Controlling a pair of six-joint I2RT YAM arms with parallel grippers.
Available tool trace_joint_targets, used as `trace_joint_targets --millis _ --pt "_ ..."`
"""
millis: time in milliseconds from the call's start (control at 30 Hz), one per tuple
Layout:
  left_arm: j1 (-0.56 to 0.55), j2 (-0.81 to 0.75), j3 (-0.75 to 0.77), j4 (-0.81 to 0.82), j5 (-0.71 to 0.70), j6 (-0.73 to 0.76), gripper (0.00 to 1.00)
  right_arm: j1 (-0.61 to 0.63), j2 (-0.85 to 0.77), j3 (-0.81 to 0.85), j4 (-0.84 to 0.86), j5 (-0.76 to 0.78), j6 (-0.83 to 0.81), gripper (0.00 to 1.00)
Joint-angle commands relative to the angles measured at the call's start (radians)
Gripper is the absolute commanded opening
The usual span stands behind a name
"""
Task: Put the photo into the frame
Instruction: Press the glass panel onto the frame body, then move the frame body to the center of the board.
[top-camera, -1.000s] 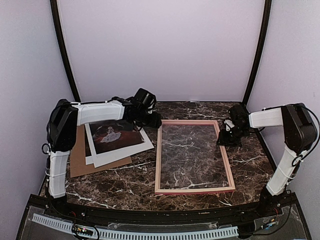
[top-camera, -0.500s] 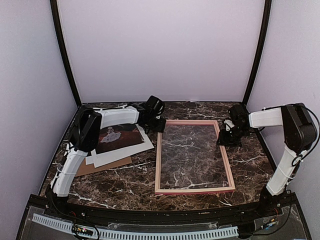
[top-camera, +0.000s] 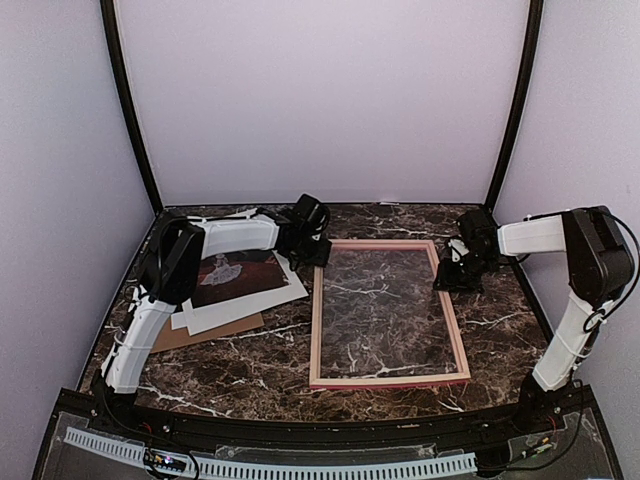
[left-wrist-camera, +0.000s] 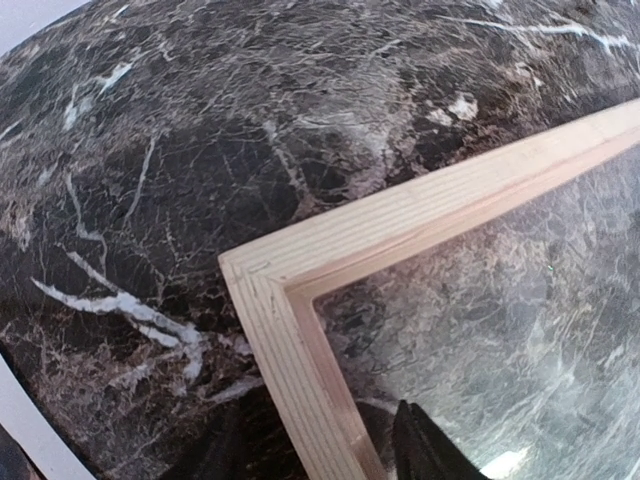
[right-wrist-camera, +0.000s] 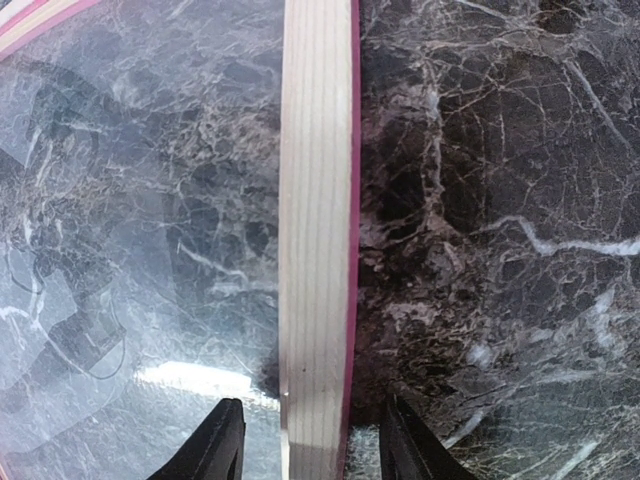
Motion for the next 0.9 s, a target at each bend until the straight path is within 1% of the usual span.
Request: trace_joint_targets --millis 0,33,100,133,200,367,467,500,533,567,600,700,800,833,867 --pt "0.005 -0.078 -0.043 -0.016 0.012 -0.002 0.6 0.005 -0.001 0.002 0.005 0.007 0.0 0.48" --pt "0.005 -0.089 -0.046 -0.011 0.013 -0.002 0.64 0.005 -0.008 0.006 0.002 0.015 0.0 0.49" --pt "0.005 -0.125 -0.055 0.007 0.017 0.001 0.68 0.005 -0.023 0.013 -0.008 0.029 -0.003 0.51" --pt "0.005 -0.154 -0.064 0.017 0.019 0.002 0.69 0.005 -0.03 0.018 -0.011 0.034 -0.005 0.53" --pt "0.006 -0.201 -0.085 0.032 0.018 0.002 0.71 0.005 -0.035 0.024 -0.014 0.037 -0.005 0.53" --pt "0.011 -0.336 -0.186 0.05 0.0 -0.018 0.74 0.004 -0.013 0.025 -0.027 0.06 -0.004 0.48" --pt "0.03 -0.45 -0.304 0.047 -0.014 -0.039 0.75 0.001 -0.002 0.028 -0.038 0.086 -0.011 0.42" --pt "0.047 -0.472 -0.359 0.045 -0.013 -0.053 0.75 -0.003 0.001 0.031 -0.043 0.094 -0.015 0.4" --pt "0.058 -0.524 -0.39 0.045 -0.012 -0.062 0.76 -0.008 0.004 0.034 -0.049 0.102 -0.02 0.38" --pt "0.084 -0.577 -0.452 0.042 -0.005 -0.077 0.76 -0.016 0.007 0.037 -0.057 0.109 -0.028 0.35" --pt "0.099 -0.603 -0.482 0.04 0.0 -0.085 0.76 -0.024 0.009 0.039 -0.065 0.114 -0.035 0.33" --pt "0.188 -0.733 -0.632 0.023 0.023 -0.119 0.76 -0.055 0.018 0.058 -0.094 0.132 -0.052 0.28" --pt "0.271 -0.824 -0.738 -0.002 0.039 -0.135 0.77 -0.067 0.019 0.09 -0.122 0.219 -0.071 0.28" --pt "0.312 -0.861 -0.782 -0.016 0.048 -0.142 0.77 -0.067 0.019 0.106 -0.133 0.25 -0.078 0.29" --pt "0.334 -0.877 -0.805 -0.023 0.054 -0.146 0.78 -0.065 0.017 0.122 -0.142 0.256 -0.082 0.32"
